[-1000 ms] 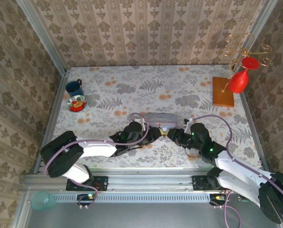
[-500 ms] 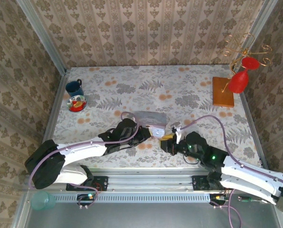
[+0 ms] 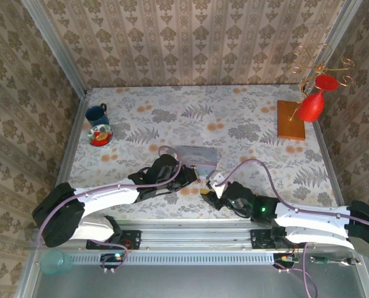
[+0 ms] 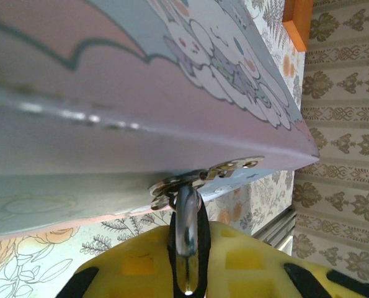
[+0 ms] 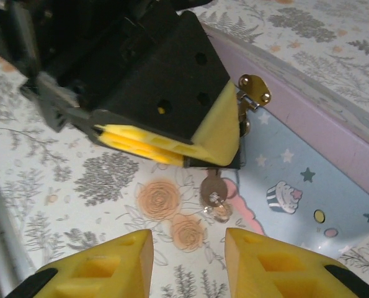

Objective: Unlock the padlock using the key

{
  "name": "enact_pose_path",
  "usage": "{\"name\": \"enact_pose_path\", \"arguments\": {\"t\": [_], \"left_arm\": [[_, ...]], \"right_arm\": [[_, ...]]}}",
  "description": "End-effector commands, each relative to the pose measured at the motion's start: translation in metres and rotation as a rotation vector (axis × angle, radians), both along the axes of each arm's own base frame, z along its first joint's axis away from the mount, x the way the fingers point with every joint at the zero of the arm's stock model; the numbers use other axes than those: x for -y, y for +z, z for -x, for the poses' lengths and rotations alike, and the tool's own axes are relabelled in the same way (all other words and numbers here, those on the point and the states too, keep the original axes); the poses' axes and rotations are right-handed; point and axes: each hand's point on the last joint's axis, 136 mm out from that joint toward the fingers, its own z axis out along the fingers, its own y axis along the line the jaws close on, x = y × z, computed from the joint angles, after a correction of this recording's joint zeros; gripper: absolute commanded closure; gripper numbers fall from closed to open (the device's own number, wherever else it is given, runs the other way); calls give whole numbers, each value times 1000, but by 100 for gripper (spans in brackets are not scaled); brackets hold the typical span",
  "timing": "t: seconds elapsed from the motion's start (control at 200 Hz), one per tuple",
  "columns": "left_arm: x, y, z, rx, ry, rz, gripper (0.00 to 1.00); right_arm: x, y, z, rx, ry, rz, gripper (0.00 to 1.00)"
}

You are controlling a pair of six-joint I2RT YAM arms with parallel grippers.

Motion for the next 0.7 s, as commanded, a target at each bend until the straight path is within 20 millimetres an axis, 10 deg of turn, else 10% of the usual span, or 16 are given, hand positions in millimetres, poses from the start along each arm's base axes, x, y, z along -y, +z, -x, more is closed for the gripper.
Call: {"name": "enact_pose_path", "arguments": {"t": [0.0,0.695], "left_arm": [[14,24,2,46,-46,52,100],[29,24,11,40,-76,81,100]], "right_arm": [[-5,14,-12,96,-33,5,63],[-9,-12,-40,146,-171,101,75]]}}
